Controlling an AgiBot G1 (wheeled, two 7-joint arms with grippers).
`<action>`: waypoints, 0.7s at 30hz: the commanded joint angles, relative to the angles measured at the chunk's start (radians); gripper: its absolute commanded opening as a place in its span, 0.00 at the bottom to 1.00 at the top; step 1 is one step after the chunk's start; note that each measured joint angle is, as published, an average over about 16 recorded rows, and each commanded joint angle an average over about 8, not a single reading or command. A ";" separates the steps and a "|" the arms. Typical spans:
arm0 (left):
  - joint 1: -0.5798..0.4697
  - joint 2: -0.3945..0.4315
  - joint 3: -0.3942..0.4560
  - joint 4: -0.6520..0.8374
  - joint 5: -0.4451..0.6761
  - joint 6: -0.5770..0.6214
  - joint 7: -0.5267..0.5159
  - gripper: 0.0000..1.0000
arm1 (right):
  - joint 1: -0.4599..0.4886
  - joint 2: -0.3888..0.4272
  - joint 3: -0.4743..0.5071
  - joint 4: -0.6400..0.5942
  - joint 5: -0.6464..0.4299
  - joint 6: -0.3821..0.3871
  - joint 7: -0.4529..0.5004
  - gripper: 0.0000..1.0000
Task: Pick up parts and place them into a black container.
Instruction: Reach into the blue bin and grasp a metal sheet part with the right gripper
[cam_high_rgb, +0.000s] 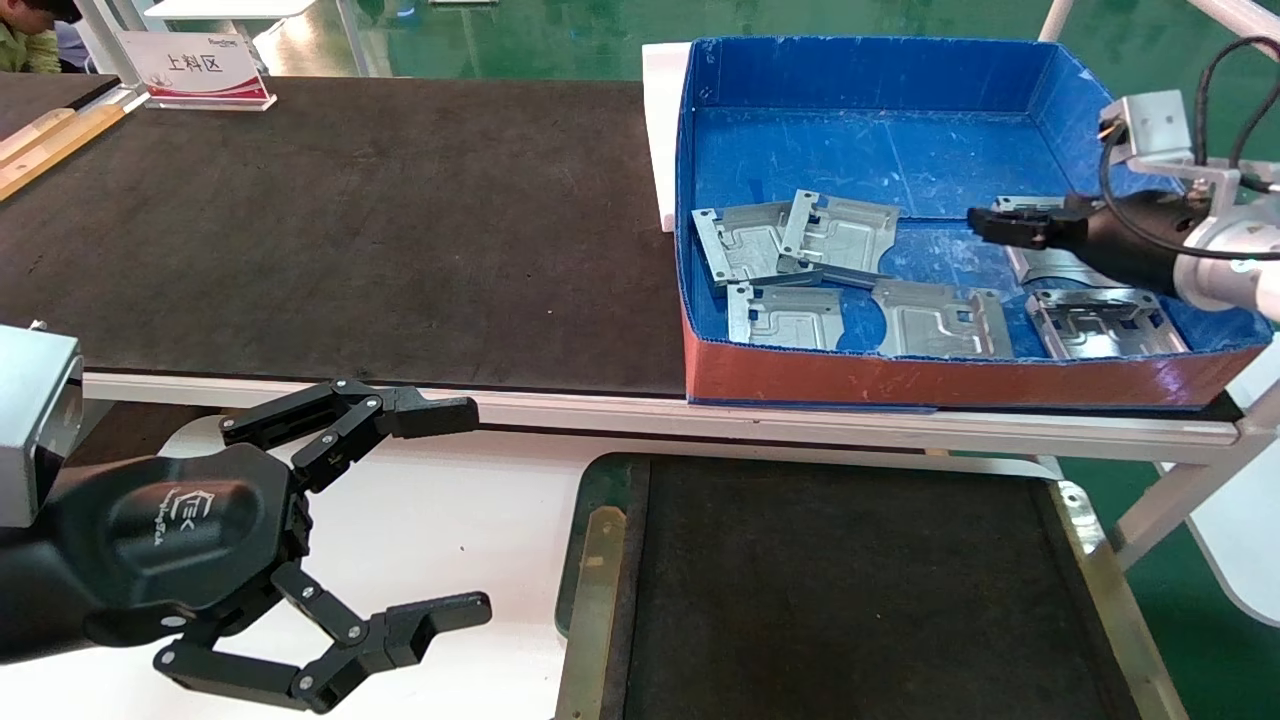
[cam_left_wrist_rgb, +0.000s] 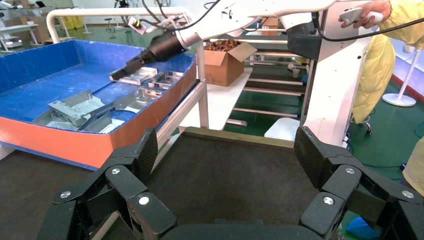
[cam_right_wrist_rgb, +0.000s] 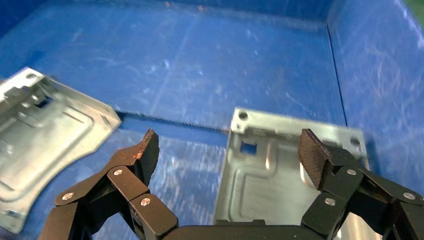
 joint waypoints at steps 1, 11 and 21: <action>0.000 0.000 0.000 0.000 0.000 0.000 0.000 1.00 | 0.009 -0.007 -0.012 -0.017 -0.018 0.012 0.032 0.69; 0.000 0.000 0.000 0.000 0.000 0.000 0.000 1.00 | -0.002 -0.014 -0.037 0.004 -0.055 0.031 0.113 0.00; 0.000 0.000 0.000 0.000 0.000 0.000 0.000 1.00 | -0.014 -0.014 -0.051 0.040 -0.075 0.027 0.147 0.00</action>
